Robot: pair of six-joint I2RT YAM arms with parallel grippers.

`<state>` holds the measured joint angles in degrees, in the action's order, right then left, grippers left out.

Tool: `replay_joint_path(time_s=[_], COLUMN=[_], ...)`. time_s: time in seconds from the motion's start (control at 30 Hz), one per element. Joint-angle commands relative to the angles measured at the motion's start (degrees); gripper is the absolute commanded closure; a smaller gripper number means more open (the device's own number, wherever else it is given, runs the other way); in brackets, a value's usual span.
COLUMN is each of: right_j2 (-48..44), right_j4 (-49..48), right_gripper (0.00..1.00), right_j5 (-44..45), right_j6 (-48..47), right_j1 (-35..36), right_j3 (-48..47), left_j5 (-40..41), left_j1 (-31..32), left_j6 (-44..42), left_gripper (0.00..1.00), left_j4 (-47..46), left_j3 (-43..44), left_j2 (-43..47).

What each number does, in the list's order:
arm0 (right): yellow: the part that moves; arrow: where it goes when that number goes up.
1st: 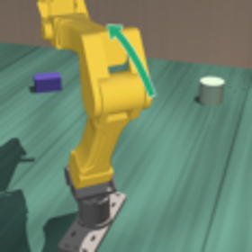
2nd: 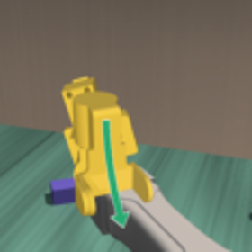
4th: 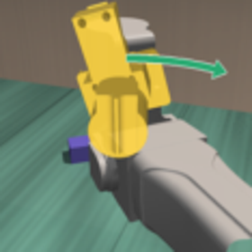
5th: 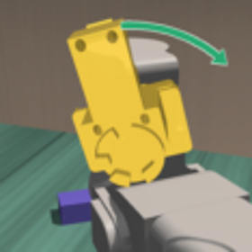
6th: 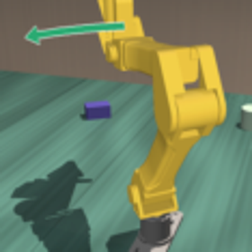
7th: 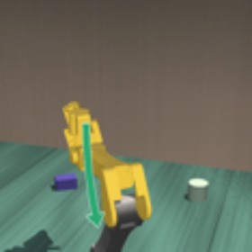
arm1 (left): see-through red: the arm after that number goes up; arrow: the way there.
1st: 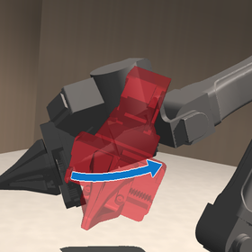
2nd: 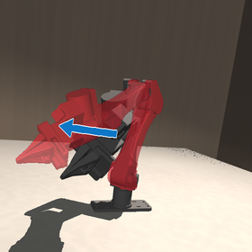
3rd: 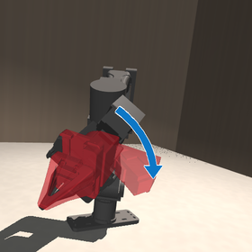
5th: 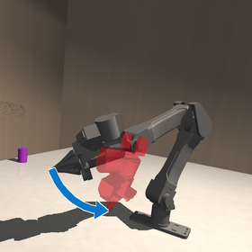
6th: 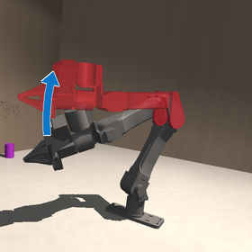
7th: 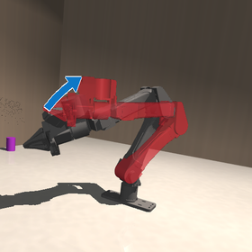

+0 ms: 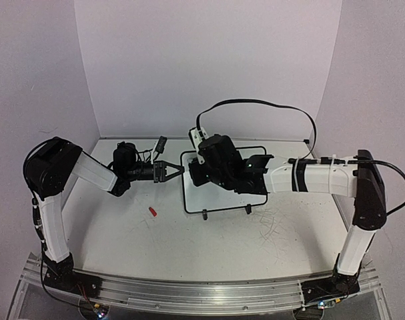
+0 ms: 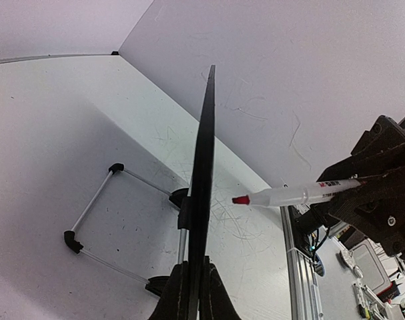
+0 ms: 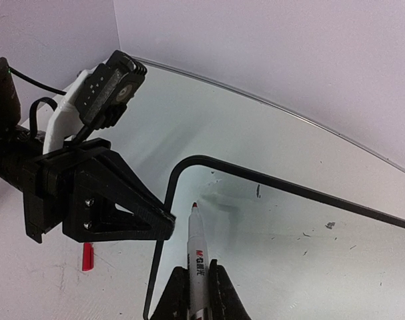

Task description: Write a sentence on the whiteboard

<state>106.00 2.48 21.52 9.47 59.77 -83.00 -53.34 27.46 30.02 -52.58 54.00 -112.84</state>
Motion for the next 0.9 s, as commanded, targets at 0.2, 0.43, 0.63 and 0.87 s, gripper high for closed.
replay_joint_path(time_s=[0.2,0.43,0.63,0.87], right_j2=[0.97,1.67,2.16,2.53], right_j4=[-1.95,-1.92,-3.28,-3.45], right_gripper=[1.00,1.00,1.00,1.00], right_j5=[1.39,0.64,0.71,0.99], right_j6=[0.08,0.18,0.35,0.45], right_j1=[0.06,0.08,0.04,0.07], right_j3=[-2.87,-3.31,-3.85,-4.27], left_j5=[-0.62,-0.62,-0.60,-0.62], left_j1=[0.13,0.13,0.13,0.13], left_j6=[0.62,0.66,0.70,0.75], left_gripper=[1.00,1.00,1.00,1.00], left_j4=[-1.65,-1.69,-1.65,-1.66], left_j3=[0.13,0.20,0.11,0.18], left_j2=[1.44,1.50,1.64,1.63])
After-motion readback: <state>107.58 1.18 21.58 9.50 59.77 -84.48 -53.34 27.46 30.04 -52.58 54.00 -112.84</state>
